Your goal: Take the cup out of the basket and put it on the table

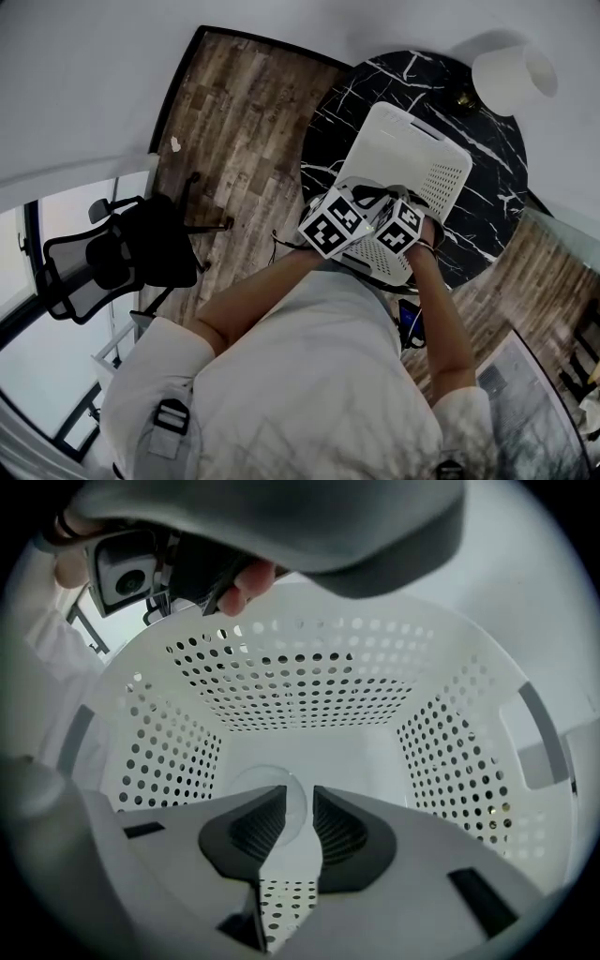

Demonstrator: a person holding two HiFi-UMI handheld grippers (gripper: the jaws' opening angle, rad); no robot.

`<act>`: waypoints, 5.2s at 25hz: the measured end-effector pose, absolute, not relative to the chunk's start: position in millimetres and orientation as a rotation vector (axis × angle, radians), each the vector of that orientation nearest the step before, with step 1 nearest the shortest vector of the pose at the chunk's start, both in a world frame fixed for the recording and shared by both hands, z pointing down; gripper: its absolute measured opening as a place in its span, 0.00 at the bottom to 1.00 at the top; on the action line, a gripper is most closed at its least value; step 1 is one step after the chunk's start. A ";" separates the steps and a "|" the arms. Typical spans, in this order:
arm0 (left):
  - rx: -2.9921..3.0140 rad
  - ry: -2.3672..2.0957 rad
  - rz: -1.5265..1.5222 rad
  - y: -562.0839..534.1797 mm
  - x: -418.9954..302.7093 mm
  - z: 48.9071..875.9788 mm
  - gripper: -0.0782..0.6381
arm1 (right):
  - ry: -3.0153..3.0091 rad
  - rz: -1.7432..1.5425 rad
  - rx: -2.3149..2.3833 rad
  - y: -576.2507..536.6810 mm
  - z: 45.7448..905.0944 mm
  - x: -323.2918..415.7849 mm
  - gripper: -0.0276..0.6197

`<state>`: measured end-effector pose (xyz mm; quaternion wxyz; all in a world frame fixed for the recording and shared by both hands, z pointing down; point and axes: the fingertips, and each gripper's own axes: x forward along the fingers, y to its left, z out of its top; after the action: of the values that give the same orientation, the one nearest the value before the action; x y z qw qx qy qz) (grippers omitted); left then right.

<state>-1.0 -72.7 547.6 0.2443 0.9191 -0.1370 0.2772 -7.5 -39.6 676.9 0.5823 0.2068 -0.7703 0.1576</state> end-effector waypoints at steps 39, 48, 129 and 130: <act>2.510 -0.387 0.733 -75.4 -5.5 543.3 0.12 | -1.736 0.362 0.457 -43.9 702.2 -6.2 0.10; 2.519 -0.397 0.730 -77.5 -6.2 540.6 0.12 | -1.733 0.373 0.468 -42.8 700.6 -5.2 0.09; 2.648 -0.438 0.703 -32.0 -7.7 471.7 0.12 | -1.918 0.227 0.772 -6.1 488.2 4.1 0.08; 2.655 -0.438 0.707 -32.0 -7.1 471.6 0.12 | -1.917 0.228 0.774 -5.7 487.7 4.7 0.08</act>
<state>-7.1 -32.0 471.6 0.1788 0.9389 -0.1549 0.2501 4.7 -5.7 487.7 0.5061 0.3211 -0.7949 0.0943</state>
